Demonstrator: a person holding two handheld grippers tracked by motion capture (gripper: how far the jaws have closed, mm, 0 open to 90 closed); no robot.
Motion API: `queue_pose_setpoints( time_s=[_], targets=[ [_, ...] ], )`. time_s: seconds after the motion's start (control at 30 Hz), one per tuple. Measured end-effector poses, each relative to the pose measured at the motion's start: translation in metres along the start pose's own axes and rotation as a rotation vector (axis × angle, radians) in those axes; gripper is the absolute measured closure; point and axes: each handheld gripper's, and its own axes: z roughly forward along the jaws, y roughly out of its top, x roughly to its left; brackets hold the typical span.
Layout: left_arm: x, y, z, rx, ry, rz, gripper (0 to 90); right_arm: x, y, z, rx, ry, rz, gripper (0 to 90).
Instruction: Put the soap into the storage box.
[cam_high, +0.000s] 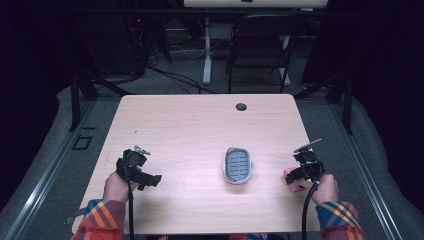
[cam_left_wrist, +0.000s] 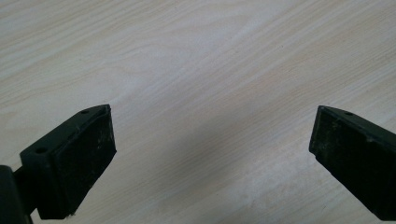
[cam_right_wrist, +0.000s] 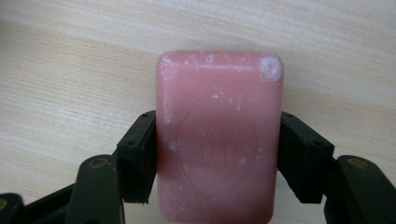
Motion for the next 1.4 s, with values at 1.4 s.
queue_pose_setpoints(
  time_s=[1.4],
  targets=[
    [0.002,-0.002,-0.001,-0.003,-0.001,-0.002,0.1,0.024,0.036,-0.064,-0.025,-0.016,-0.093,36.6]
  ],
)
